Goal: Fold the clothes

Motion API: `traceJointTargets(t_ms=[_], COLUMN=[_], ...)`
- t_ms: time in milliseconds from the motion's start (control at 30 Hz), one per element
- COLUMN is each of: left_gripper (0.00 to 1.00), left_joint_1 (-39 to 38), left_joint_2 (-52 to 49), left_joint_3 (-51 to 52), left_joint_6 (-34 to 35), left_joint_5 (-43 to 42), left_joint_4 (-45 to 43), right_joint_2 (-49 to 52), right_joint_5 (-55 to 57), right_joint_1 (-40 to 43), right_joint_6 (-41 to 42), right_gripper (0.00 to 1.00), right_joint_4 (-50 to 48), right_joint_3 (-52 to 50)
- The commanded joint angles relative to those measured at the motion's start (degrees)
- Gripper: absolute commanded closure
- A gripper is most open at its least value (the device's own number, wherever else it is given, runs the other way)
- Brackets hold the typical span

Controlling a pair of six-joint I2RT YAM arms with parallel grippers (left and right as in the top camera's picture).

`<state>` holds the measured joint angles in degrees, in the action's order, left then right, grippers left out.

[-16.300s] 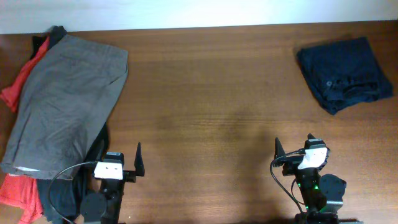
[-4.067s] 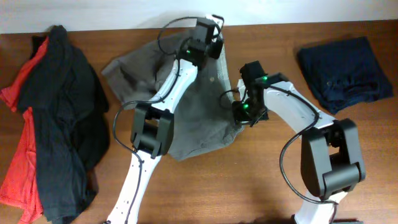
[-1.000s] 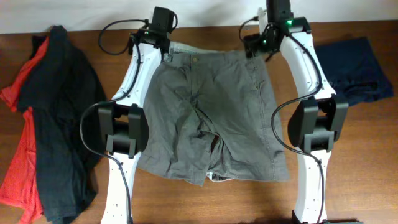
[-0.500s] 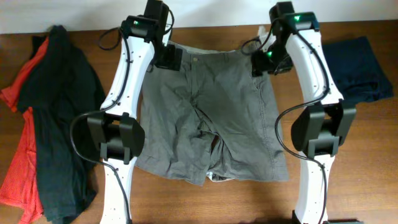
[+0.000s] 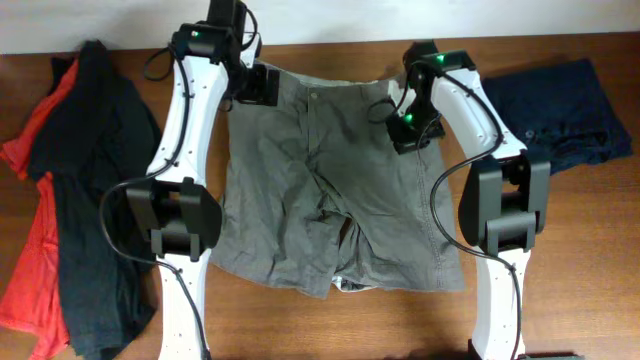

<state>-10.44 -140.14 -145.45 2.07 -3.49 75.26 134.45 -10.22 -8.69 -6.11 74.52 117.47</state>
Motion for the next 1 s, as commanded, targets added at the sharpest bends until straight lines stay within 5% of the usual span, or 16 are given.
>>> traceJointTargets(t_ms=[0,667,967], left_gripper=[0.01,0.01,0.01], left_joint_1=[-0.11,-0.11,-0.11], left_joint_2=[1.51,1.29,1.27], left_joint_3=[0.22,0.24,1.05], left_joint_6=[-3.91,-8.44,-8.44], left_joint_5=[-1.25,-1.03,-1.05], left_joint_4=[-0.81,-8.68,-10.12], right_joint_2=[-1.53,0.2,0.94], right_joint_5=[-0.74,3.41,12.22], right_joint_1=[-1.18,0.98,3.85], right_joint_6=[1.73,2.54,-1.11], right_gripper=[0.96,0.96,0.96], right_joint_4=[-0.04,-9.31,-26.51], right_joint_3=[-3.69,-12.9,-13.14])
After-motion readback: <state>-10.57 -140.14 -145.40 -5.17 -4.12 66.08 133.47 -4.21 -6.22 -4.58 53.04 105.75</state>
